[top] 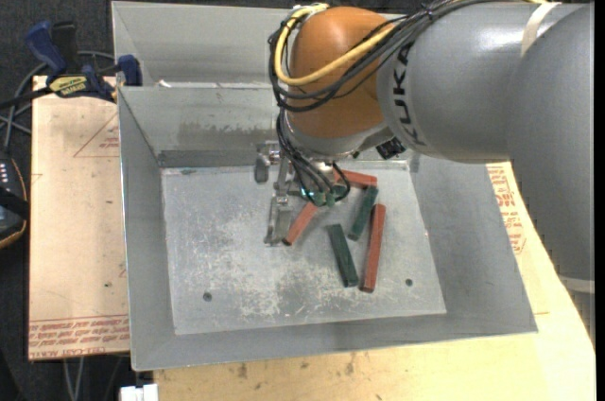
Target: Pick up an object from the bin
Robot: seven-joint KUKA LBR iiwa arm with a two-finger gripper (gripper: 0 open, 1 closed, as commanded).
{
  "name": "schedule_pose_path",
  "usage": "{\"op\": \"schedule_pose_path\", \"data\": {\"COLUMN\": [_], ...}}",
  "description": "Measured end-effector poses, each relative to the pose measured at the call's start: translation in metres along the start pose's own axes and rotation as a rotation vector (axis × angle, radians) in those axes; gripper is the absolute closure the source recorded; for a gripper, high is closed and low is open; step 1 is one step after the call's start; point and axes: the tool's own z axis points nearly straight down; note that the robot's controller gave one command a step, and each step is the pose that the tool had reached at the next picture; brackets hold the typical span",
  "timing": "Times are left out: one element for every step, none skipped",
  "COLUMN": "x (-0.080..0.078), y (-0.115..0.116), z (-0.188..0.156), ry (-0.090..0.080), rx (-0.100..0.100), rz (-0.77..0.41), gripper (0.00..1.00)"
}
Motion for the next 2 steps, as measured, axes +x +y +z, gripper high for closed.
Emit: {"op": "schedule_pose_path", "data": {"x": [-0.0075, -0.0088], "y": [-0.0908, -0.0872], "z": [0.1015, 0.0981], "ry": [-0.001, -0.006], "rx": [0.002, 0.0], "rz": [-0.232, -0.235], "gripper": [0.0, 1.0]}}
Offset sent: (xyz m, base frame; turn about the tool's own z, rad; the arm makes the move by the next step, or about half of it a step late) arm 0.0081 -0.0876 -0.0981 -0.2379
